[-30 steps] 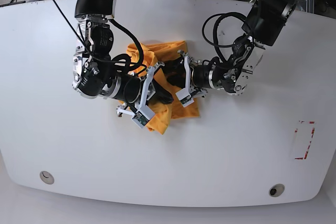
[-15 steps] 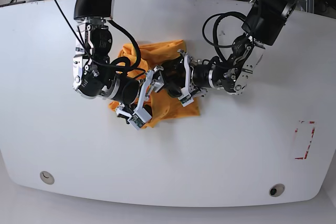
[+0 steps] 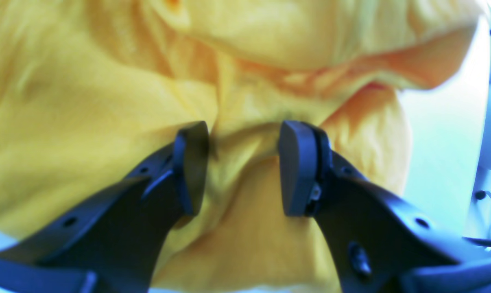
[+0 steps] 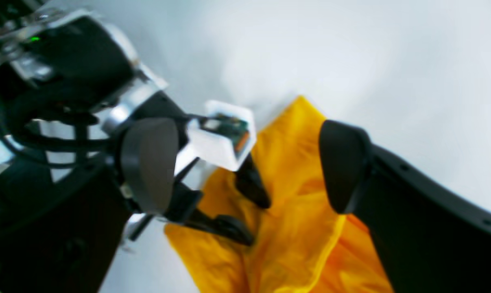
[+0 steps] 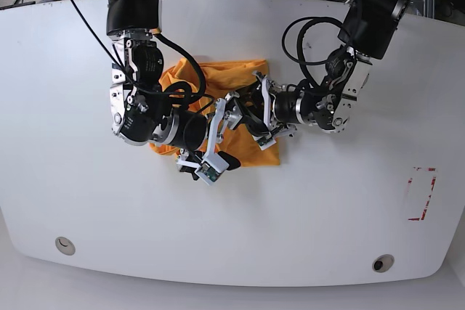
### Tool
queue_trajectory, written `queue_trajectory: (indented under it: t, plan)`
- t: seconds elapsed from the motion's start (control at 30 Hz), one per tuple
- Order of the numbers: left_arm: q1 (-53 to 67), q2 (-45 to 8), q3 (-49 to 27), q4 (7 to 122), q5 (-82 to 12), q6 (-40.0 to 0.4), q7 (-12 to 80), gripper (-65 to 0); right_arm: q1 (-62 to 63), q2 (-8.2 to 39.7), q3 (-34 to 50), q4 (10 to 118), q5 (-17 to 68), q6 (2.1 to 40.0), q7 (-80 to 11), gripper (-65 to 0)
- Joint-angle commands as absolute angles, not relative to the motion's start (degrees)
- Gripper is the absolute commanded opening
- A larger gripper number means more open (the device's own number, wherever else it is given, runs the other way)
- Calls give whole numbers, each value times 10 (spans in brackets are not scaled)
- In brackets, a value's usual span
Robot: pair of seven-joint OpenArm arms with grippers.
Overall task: Layout the t-shirt on the table in an organized manner, then fold the t-shirt properly
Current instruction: 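Push both grippers together, bunching the yellow shirt between them, then pull the grippers apart to spread the bunched shirt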
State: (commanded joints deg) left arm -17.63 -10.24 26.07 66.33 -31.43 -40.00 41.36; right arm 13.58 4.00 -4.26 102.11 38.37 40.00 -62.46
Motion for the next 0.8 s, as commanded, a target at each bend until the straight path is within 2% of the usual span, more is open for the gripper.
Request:
queue_trajectory:
  t: [0.1,0.23,0.43,0.8]
  plan:
    - [-177,-103,247,663,-314,-400,414,-381,147,45,-41,1021,384,400,-625,-141]
    - [-176,-110,212,667,-317,-400,414,-381,153,80,-22,1021,389,400,-625,-141]
    - [-176,-115,187,695,-364,-400,414,-381,151,107,15,1021,390,400,-625,-141]
    - [-178,-141,168,711,-442,-400,413,-381,136,119,18,1021,390,400,-625,-141]
